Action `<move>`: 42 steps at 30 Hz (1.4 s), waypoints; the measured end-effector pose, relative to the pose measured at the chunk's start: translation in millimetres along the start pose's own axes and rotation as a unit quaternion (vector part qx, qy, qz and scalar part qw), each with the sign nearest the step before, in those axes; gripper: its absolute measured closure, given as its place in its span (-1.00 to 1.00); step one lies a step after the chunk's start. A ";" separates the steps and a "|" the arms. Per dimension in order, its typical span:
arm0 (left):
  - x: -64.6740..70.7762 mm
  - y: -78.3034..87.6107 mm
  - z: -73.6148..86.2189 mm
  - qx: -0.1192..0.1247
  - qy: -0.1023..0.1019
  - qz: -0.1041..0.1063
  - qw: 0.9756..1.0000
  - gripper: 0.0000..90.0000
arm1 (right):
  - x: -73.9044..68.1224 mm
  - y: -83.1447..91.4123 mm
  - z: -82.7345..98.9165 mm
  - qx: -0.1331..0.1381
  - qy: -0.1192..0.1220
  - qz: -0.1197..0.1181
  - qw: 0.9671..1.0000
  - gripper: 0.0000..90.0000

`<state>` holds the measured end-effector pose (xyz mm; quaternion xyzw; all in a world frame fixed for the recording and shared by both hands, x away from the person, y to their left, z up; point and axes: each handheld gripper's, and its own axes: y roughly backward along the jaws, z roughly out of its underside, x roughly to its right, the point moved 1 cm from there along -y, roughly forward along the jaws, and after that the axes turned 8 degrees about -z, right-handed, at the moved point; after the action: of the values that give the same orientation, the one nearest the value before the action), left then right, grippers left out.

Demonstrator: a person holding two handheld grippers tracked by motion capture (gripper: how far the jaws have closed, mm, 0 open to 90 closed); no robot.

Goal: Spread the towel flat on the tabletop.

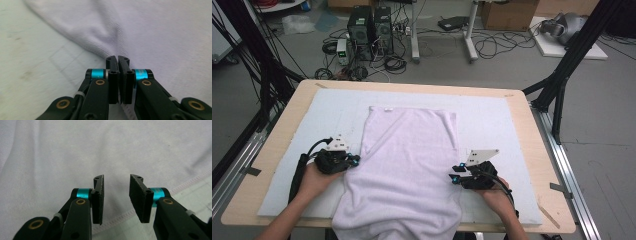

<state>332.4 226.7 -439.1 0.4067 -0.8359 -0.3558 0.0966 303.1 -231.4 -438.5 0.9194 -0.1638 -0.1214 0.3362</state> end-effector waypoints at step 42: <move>55.3 34.1 33.4 0.028 -0.055 0.124 0.990 0.16 | -44.2 -7.9 6.7 0.016 0.023 -0.076 0.997 0.16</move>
<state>260.6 216.7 -447.5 0.2825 -0.8934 -0.3395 0.0825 262.0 -212.7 -443.7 0.9371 -0.0878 -0.1225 0.3148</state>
